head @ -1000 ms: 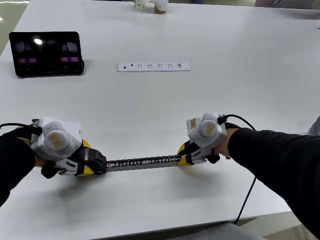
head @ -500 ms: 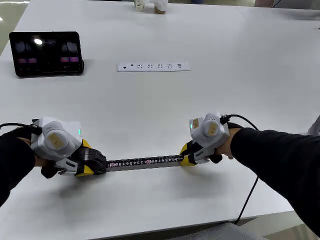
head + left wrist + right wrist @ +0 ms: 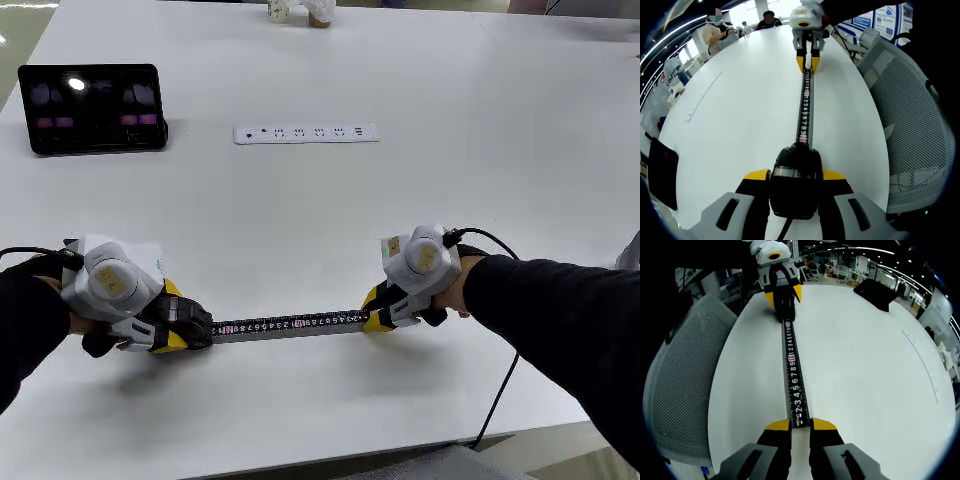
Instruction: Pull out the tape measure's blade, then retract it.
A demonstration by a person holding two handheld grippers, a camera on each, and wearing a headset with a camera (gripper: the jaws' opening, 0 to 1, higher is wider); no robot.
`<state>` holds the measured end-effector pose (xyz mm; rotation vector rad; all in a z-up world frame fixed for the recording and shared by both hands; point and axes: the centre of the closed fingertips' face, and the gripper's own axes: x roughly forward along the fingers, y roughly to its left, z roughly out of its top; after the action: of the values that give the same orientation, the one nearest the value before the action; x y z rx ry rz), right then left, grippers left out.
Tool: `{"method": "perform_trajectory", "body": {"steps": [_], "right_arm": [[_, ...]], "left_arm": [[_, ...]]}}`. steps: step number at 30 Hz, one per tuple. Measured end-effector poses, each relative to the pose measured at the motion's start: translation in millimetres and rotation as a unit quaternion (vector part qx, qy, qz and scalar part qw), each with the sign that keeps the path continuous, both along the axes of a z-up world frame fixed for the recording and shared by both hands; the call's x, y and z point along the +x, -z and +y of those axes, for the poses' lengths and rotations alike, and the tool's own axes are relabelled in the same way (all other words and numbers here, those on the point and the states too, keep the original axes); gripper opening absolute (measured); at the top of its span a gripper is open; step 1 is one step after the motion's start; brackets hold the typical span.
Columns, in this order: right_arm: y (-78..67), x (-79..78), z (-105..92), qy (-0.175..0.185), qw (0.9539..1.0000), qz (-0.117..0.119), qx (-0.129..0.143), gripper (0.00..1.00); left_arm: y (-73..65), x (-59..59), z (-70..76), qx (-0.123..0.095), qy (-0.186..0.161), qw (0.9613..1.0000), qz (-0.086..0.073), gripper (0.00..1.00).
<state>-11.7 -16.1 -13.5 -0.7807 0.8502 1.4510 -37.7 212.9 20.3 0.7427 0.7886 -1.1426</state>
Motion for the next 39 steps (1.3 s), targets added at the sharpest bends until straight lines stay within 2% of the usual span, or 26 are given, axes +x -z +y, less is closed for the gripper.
{"method": "perform_trajectory", "body": {"steps": [39], "right_arm": [[0.6,1.3,-9.7,0.006,1.0,0.003,-0.004,0.09]], "left_arm": [[-1.4,-0.9,1.5,-0.003,0.0,1.0,-0.001,0.31]]}}
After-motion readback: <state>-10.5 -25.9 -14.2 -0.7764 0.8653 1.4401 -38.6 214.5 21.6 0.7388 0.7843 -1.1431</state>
